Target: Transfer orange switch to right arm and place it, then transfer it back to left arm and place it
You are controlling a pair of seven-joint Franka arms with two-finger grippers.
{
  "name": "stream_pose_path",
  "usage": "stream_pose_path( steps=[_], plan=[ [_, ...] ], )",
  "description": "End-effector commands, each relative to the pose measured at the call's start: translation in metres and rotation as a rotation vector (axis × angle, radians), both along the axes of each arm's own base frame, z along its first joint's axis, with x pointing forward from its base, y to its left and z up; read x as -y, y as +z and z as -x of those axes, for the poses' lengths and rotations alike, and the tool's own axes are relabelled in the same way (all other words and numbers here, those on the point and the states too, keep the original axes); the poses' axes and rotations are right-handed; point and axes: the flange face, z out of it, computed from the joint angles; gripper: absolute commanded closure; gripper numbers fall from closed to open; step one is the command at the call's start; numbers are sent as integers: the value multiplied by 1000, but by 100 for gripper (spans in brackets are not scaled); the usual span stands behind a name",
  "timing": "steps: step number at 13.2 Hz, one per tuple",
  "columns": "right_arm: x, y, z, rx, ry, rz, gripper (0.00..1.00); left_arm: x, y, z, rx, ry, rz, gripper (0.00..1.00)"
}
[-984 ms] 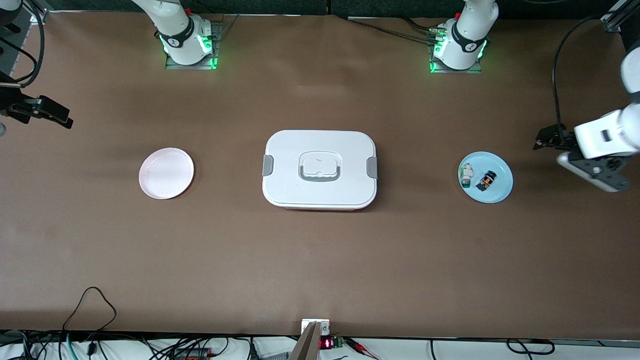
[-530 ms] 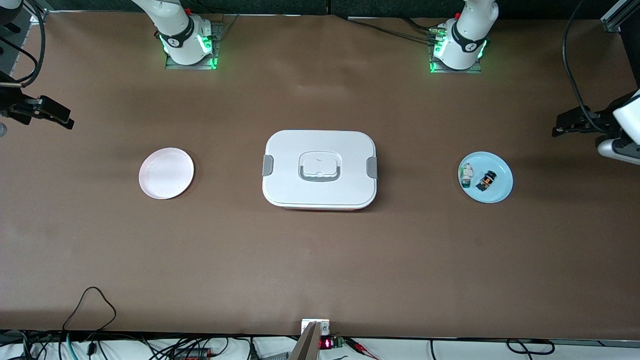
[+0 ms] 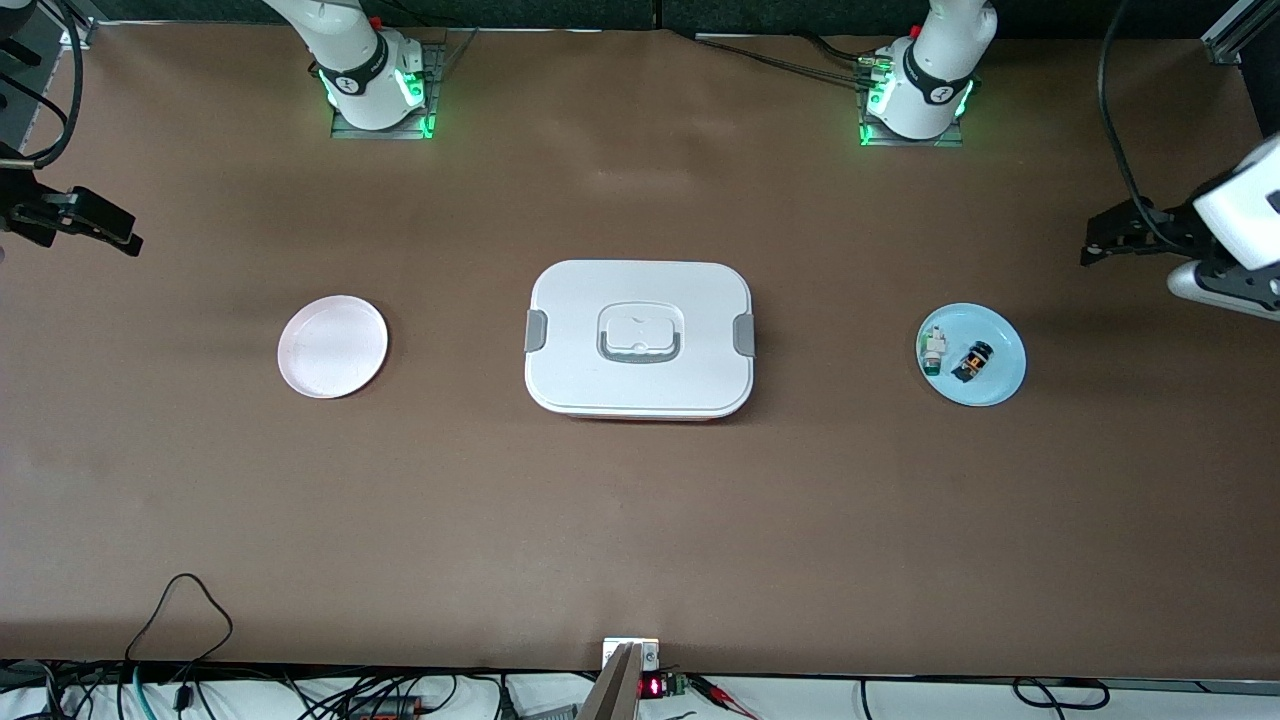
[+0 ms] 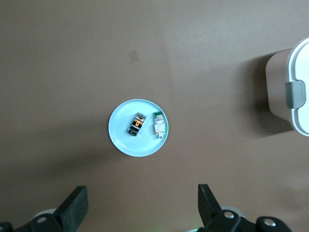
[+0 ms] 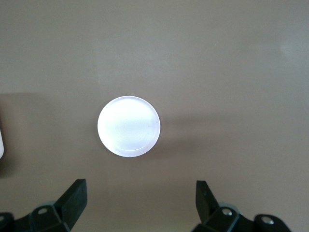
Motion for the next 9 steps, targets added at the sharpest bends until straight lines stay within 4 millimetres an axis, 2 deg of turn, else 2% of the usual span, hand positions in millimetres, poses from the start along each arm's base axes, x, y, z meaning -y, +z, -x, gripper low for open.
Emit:
stream_pose_path(
  steps=[1,3,5,7,9],
  plan=[
    [-1,5,1,-17,10,-9,0,9,14,9,9,12,-3,0],
    [0,7,3,-17,8,-10,0,12,11,9,5,12,-7,0],
    [0,7,3,-17,5,-13,0,4,7,5,-4,30,15,0],
    [0,7,2,-14,7,-12,0,-2,4,4,-14,93,79,0],
    [1,7,2,-17,5,-10,0,0,4,4,-15,145,69,0]
  ],
)
